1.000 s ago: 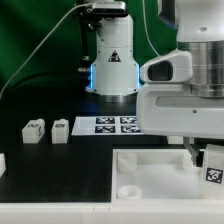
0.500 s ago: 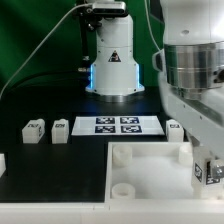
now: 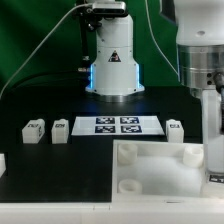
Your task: Assemble one leg
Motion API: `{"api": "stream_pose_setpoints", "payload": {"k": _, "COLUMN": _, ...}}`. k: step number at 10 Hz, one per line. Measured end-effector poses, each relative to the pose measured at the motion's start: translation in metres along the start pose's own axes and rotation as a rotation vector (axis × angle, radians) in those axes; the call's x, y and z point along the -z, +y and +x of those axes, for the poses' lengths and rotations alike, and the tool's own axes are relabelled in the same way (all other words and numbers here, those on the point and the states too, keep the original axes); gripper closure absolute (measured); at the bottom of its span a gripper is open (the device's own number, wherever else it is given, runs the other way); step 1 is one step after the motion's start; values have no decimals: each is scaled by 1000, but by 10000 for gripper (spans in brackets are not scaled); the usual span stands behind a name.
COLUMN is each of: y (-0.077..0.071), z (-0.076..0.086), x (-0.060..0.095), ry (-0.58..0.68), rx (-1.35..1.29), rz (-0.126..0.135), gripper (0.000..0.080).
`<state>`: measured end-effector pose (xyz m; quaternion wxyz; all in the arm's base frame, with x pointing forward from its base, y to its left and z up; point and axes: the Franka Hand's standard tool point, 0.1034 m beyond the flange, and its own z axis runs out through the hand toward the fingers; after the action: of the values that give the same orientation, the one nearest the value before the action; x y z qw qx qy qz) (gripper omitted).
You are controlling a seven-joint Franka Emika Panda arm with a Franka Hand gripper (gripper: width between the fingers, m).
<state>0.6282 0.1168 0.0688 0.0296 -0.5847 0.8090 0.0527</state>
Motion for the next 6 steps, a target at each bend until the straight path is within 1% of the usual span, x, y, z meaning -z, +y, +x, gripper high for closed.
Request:
{"api": "stream_pose_setpoints", "payload": {"k": 1, "y": 1, "z": 0, "x": -1, "ry": 1, "rx": 23, "rz": -2, "gripper": 430}}
{"api": "stream_pose_setpoints", "payload": {"k": 4, "y": 1, "z": -1, "x": -1, "ry": 0, "rx": 25, "rz": -3, "gripper": 430}}
{"api": "stream_pose_setpoints", "payload": {"k": 5, "y": 1, "z": -1, "x": -1, "ry": 0, "rx": 25, "rz": -3, "gripper": 159}}
{"api": "stream_pose_setpoints", "payload": {"k": 6, "y": 2, "z": -8, "x": 5, "ry": -7, "rx": 34, "rz": 4, "gripper": 152}}
